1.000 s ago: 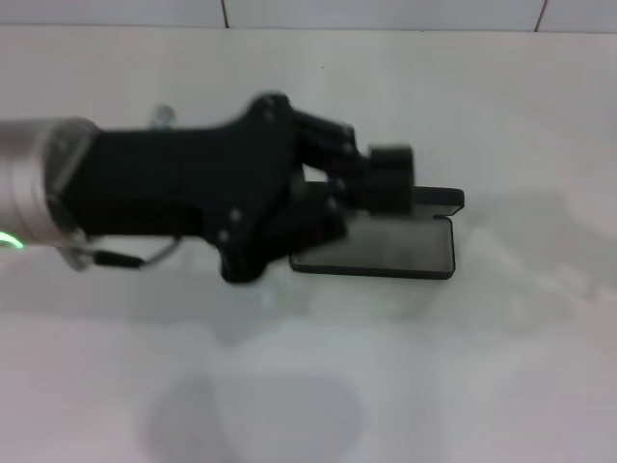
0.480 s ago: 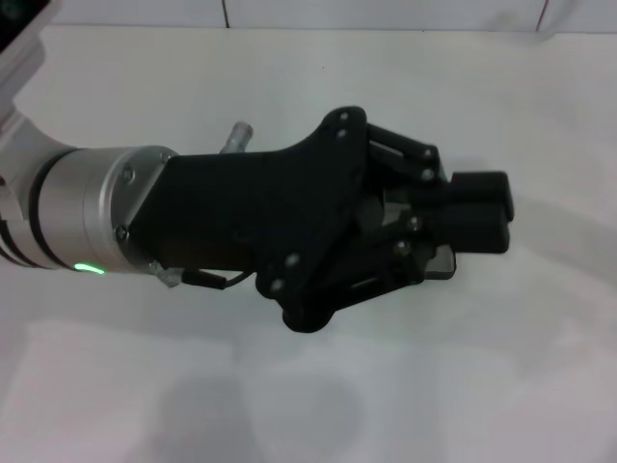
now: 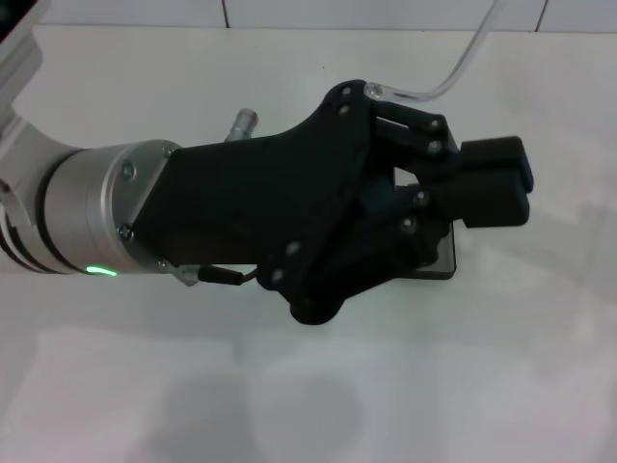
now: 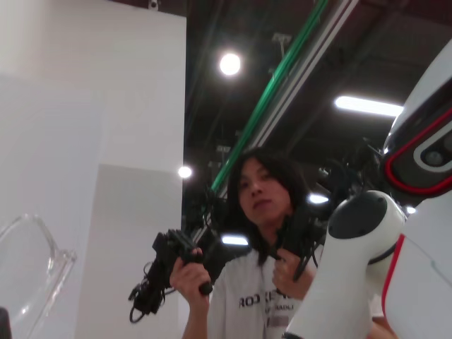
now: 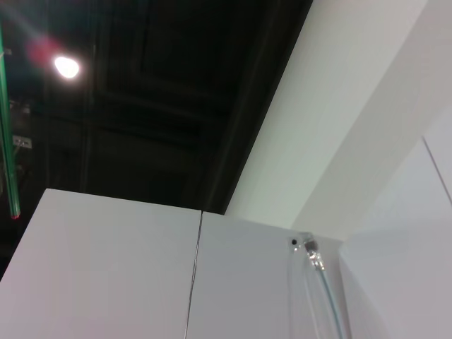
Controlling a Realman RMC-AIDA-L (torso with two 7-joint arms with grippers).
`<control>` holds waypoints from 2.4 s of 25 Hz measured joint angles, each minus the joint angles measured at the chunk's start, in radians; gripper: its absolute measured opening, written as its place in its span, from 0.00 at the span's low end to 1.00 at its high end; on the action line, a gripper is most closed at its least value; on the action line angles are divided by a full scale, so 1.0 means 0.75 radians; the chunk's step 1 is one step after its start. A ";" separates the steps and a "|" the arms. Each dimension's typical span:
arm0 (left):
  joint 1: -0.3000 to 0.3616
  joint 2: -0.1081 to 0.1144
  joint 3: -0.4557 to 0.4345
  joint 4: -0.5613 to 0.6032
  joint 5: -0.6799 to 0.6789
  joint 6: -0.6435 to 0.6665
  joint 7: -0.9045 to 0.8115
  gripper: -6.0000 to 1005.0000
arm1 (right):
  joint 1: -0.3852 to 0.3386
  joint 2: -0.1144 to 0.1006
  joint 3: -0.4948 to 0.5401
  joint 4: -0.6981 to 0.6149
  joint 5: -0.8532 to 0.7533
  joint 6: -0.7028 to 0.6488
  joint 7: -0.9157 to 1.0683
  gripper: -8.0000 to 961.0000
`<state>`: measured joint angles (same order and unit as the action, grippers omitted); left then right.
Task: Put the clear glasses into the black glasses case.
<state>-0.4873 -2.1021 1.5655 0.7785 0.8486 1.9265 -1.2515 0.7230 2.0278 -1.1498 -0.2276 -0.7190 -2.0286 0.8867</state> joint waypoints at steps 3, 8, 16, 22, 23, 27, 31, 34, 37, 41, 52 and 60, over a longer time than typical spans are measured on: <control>0.000 0.002 0.016 -0.016 -0.033 0.000 0.017 0.07 | -0.001 0.000 -0.013 0.007 0.001 0.001 0.000 0.13; -0.002 0.001 0.019 -0.050 -0.092 -0.002 0.026 0.07 | -0.004 0.000 -0.069 0.010 0.004 0.036 0.000 0.13; 0.006 0.000 0.054 -0.061 -0.172 -0.034 0.057 0.07 | -0.002 0.000 -0.175 0.010 0.014 0.094 0.000 0.13; 0.033 0.003 0.054 -0.064 -0.174 -0.069 0.069 0.07 | -0.015 0.000 -0.197 -0.003 0.063 0.088 -0.004 0.13; 0.041 0.004 0.051 -0.067 -0.174 -0.070 0.072 0.07 | -0.023 0.000 -0.197 -0.008 0.083 0.078 -0.004 0.13; 0.055 0.009 0.046 -0.079 -0.167 -0.070 0.088 0.07 | -0.083 0.000 -0.191 -0.056 0.178 0.041 0.001 0.13; 0.038 0.009 0.054 -0.079 -0.114 -0.070 0.093 0.07 | -0.106 0.000 -0.189 -0.088 0.216 0.044 0.000 0.13; -0.009 0.008 0.080 -0.077 -0.061 -0.070 0.094 0.07 | -0.099 0.000 -0.189 -0.091 0.218 0.057 -0.003 0.13; -0.053 0.009 0.121 -0.077 -0.044 -0.070 0.094 0.07 | -0.089 0.000 -0.188 -0.091 0.221 0.067 -0.009 0.13; -0.066 0.004 0.136 -0.074 -0.039 -0.106 0.098 0.07 | -0.075 0.000 -0.204 -0.086 0.232 0.091 -0.019 0.13; -0.042 0.001 0.135 -0.078 -0.139 -0.242 0.141 0.07 | -0.064 0.000 -0.373 -0.091 0.230 0.232 -0.087 0.13; -0.015 0.003 0.127 -0.079 -0.177 -0.304 0.157 0.07 | -0.057 0.000 -0.444 -0.093 0.226 0.309 -0.140 0.13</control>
<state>-0.4990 -2.1000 1.6607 0.7193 0.7157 1.6986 -1.1339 0.6802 2.0278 -1.4831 -0.2974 -0.5497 -1.7965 0.7815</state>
